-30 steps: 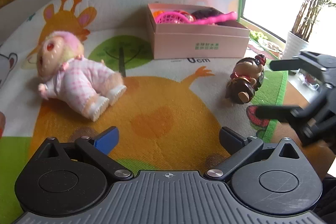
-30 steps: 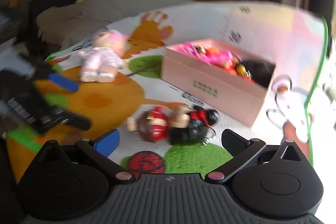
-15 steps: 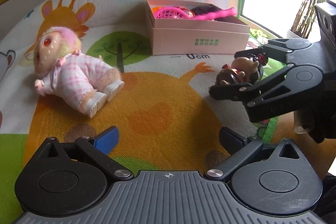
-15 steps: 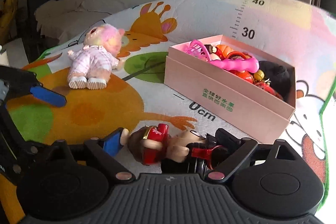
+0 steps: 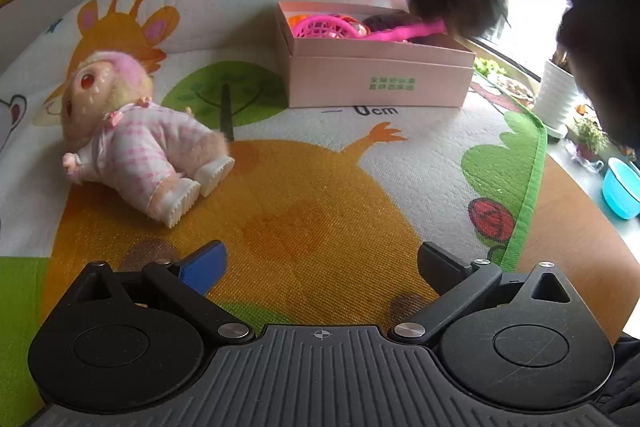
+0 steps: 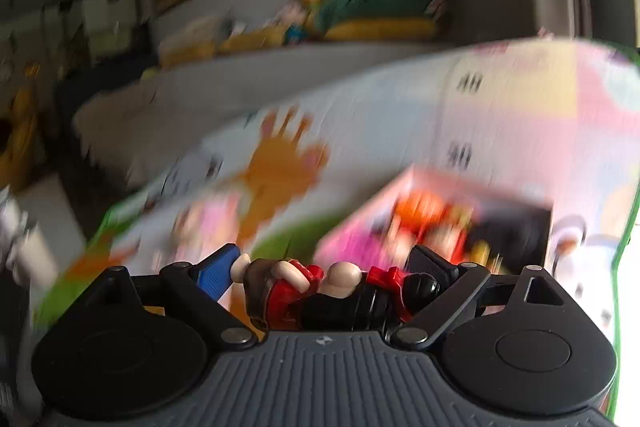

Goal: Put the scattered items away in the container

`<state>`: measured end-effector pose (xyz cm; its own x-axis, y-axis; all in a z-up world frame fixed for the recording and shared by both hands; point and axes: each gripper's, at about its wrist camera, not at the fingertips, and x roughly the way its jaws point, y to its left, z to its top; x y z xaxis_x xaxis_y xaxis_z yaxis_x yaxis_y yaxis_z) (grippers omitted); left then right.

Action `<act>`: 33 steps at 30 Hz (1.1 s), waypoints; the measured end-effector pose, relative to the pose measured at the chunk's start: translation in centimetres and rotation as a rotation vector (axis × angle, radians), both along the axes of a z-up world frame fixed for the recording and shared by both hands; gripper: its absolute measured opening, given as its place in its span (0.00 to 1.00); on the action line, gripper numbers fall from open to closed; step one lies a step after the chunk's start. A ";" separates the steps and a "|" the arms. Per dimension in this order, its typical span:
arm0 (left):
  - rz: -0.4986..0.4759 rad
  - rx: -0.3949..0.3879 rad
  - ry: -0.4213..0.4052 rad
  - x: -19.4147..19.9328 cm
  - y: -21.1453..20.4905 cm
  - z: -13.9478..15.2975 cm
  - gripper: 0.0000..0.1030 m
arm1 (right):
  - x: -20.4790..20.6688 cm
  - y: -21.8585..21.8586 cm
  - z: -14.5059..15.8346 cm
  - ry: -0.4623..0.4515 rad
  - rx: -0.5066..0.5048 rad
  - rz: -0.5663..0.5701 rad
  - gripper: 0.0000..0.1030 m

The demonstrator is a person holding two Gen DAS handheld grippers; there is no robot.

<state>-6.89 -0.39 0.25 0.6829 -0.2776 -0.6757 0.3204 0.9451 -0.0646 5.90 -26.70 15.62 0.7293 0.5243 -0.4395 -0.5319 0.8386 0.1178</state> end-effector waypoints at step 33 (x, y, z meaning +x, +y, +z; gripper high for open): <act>0.267 -0.041 -0.122 4.3 10.1 3.9 1.00 | -5.2 13.4 -10.7 -0.040 -0.324 0.369 1.00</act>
<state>-2.61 9.72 4.13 0.8109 -0.1025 -0.5761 0.0681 0.9944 -0.0811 0.66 -13.31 4.95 0.5399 0.5918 -0.5985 -0.7994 0.5832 -0.1445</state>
